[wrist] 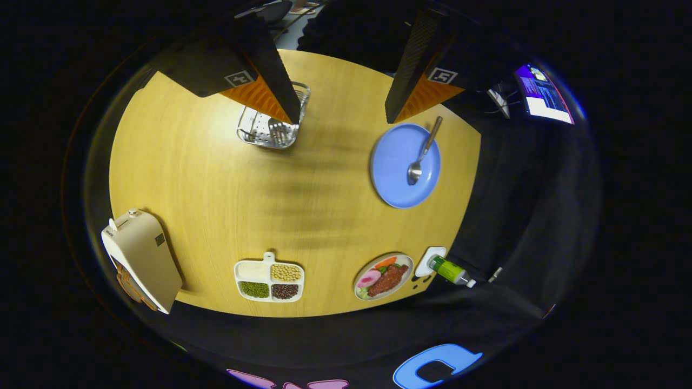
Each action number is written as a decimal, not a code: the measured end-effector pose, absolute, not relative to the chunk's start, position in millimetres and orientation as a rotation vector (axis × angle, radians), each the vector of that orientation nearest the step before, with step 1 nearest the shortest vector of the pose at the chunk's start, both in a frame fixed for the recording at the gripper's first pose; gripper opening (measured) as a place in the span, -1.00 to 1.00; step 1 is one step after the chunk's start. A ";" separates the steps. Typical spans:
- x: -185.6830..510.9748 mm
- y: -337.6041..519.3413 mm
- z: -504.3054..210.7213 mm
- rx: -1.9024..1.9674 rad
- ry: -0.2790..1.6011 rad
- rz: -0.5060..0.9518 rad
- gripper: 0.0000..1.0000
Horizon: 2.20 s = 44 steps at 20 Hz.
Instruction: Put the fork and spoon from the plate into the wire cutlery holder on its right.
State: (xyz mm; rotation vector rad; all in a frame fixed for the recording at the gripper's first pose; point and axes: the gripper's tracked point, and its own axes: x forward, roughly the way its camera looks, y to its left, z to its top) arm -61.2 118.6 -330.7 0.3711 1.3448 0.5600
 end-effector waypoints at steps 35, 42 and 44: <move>-93.4 333.4 -466.1 0.299 1.653 0.169 -0.73; -92.1 327.0 -454.5 0.440 1.593 0.279 -0.89; -87.9 327.5 -442.4 0.488 1.572 0.303 -0.89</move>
